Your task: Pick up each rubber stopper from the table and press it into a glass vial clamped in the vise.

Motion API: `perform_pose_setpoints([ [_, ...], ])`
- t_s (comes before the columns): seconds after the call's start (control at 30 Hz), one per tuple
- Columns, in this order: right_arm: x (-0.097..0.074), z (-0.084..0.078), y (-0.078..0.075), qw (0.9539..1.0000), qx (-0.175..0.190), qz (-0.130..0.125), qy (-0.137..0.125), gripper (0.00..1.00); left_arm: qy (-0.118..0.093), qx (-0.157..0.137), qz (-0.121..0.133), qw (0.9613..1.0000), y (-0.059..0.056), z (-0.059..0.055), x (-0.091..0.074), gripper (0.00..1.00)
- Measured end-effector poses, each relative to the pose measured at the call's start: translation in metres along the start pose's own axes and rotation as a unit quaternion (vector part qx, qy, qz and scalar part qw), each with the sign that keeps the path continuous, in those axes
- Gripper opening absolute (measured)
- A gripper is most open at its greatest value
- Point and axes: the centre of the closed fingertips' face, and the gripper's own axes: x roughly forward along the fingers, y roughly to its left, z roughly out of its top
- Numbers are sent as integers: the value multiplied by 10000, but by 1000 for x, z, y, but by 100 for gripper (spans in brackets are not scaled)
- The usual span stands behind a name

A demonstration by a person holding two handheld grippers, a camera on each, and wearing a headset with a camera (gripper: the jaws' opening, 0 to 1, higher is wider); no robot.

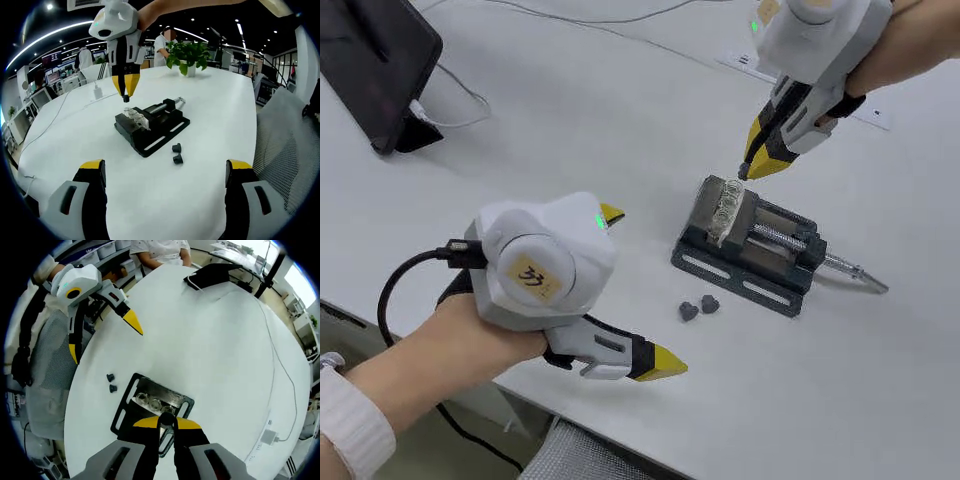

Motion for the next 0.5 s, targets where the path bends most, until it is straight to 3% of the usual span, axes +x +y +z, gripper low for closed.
perform_pose_setpoints([
  [0.5,11,-2,3,9995,295,91,-33,6,33,-98,-55,9999,-1,-6,4,99],
])
